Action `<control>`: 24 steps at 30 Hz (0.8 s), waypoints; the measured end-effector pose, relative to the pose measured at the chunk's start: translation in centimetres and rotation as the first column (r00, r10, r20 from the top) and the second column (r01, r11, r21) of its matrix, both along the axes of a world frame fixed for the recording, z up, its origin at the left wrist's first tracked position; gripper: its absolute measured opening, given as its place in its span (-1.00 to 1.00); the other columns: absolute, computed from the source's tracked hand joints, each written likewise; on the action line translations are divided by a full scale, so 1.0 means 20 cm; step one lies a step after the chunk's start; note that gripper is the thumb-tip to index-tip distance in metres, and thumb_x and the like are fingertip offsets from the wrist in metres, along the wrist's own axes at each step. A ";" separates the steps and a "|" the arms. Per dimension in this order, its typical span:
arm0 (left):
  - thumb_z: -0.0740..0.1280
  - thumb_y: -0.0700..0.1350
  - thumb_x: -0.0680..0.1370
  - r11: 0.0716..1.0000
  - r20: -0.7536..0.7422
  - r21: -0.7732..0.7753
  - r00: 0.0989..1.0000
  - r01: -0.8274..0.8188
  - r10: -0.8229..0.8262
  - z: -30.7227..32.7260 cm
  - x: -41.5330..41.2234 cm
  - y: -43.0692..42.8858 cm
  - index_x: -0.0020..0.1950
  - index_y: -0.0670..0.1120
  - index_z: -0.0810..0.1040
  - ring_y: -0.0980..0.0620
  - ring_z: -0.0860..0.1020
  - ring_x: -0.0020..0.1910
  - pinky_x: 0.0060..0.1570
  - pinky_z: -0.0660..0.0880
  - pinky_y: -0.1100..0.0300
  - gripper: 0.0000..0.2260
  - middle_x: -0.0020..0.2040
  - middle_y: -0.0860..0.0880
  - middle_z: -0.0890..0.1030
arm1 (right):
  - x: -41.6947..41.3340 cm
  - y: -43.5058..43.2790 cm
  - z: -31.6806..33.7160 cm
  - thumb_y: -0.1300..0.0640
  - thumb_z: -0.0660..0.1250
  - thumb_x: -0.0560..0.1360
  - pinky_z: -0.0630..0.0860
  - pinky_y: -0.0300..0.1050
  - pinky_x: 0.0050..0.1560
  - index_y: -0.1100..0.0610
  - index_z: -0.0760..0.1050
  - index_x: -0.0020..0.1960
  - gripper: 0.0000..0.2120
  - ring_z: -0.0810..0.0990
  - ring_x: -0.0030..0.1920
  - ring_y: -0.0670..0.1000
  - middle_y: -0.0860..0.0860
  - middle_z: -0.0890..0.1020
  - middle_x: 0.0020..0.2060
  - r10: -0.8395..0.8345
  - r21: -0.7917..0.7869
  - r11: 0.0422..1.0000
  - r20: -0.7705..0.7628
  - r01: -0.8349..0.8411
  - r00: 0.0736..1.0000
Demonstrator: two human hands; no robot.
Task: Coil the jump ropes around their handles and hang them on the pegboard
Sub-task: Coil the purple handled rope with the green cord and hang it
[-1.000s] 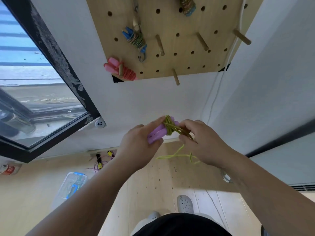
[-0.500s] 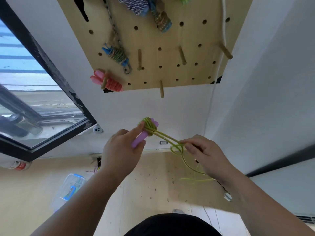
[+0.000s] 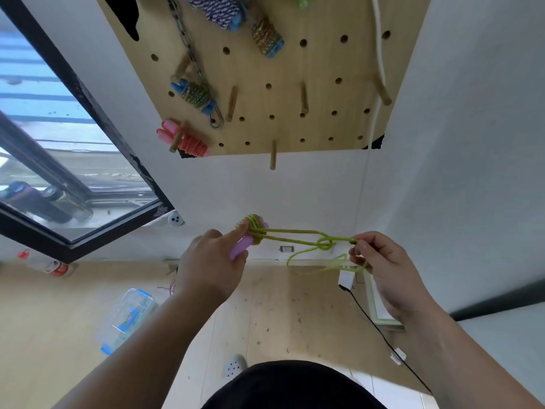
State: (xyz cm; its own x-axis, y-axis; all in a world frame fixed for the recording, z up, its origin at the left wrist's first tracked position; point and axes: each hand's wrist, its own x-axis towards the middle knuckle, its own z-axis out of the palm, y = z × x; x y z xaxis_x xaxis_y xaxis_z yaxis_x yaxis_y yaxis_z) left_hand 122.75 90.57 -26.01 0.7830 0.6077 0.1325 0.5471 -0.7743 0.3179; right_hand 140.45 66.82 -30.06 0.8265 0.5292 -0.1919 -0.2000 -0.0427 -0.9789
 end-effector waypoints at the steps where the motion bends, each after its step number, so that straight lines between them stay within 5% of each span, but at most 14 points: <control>1: 0.38 0.04 0.57 1.000 -0.004 -0.001 1.000 0.003 -0.003 0.01 0.01 -0.01 0.46 0.24 0.48 -0.13 0.53 -0.09 -0.16 0.47 0.07 -0.56 -0.15 -0.02 0.51 | 0.00 0.00 0.00 0.24 0.23 0.66 0.49 0.11 0.20 0.01 0.64 -0.07 -0.73 0.57 -0.07 0.06 0.00 0.62 -0.23 -0.010 0.013 1.000 -0.006 0.010 1.000; 8: 0.44 0.01 0.54 0.979 0.122 0.031 0.971 0.201 -0.204 0.14 0.09 -0.13 0.44 0.19 0.50 -0.01 0.47 -0.26 -0.29 0.33 0.15 -0.53 -0.22 0.04 0.52 | -0.05 0.00 0.07 0.20 0.38 0.57 0.54 -0.07 -0.06 -0.07 0.65 -0.08 -0.82 0.63 -0.15 0.03 -0.04 0.65 -0.24 0.259 -0.253 0.945 0.185 -0.208 0.948; 11: 0.47 -0.02 0.52 0.972 0.178 0.005 0.956 0.236 -0.233 0.18 0.11 -0.21 0.43 0.18 0.52 -0.01 0.48 -0.25 -0.28 0.38 0.14 -0.53 -0.23 0.05 0.52 | -0.06 0.04 0.08 0.24 0.40 0.56 0.53 -0.07 -0.18 0.01 0.54 -0.03 -0.85 0.65 -0.27 0.05 -0.01 0.63 -0.25 0.196 -0.178 0.970 0.163 -0.167 0.967; 14: 0.47 -0.01 0.52 0.967 0.187 -0.037 0.952 0.252 -0.241 0.20 0.13 -0.24 0.43 0.21 0.51 0.02 0.48 -0.23 -0.26 0.36 0.16 -0.52 -0.21 0.06 0.53 | -0.05 0.06 0.08 0.20 0.42 0.56 0.57 -0.09 -0.27 0.00 0.46 0.11 -0.79 0.65 -0.25 0.11 -0.02 0.61 0.00 0.249 -0.158 0.959 0.088 -0.233 0.964; 20: 0.49 -0.05 0.51 0.973 0.242 -0.069 0.950 0.221 -0.199 0.23 0.16 -0.24 0.44 0.24 0.49 0.03 0.48 -0.22 -0.23 0.34 0.21 -0.48 -0.20 0.05 0.55 | -0.03 0.04 -0.04 -0.12 0.45 0.50 0.62 -0.09 0.12 -0.24 0.33 0.42 -0.45 0.66 0.09 -0.06 -0.12 0.59 0.23 0.586 -0.216 0.778 -0.092 -0.591 0.805; 22: 0.48 -0.04 0.52 0.978 0.259 -0.100 0.954 0.181 -0.150 0.25 0.17 -0.23 0.45 0.25 0.47 0.07 0.48 -0.22 -0.22 0.33 0.26 -0.48 -0.21 0.05 0.54 | -0.04 0.03 -0.10 -0.09 0.53 0.45 0.54 -0.29 0.07 -0.28 0.28 0.47 -0.31 0.62 0.04 -0.17 -0.15 0.59 0.19 0.627 -0.378 0.706 -0.059 -0.598 0.777; 24: 0.47 -0.02 0.52 0.980 0.263 -0.133 0.959 0.148 -0.109 0.26 0.17 -0.20 0.45 0.26 0.46 0.10 0.49 -0.20 -0.23 0.33 0.27 -0.48 -0.21 0.05 0.56 | -0.05 0.02 -0.17 -0.04 0.53 0.45 0.51 -0.35 -0.03 -0.35 0.34 0.40 -0.37 0.58 -0.06 -0.21 -0.12 0.61 0.08 0.655 -0.431 0.659 -0.075 -0.617 0.752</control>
State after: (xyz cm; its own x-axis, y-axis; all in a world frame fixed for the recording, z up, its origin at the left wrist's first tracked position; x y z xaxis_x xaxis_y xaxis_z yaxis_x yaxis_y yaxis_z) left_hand 126.12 86.50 -20.85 0.8083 0.5325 0.2512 0.3330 -0.7654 0.5507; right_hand 139.37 67.21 -33.44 0.3395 0.8189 -0.4628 0.1033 -0.5215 -0.8470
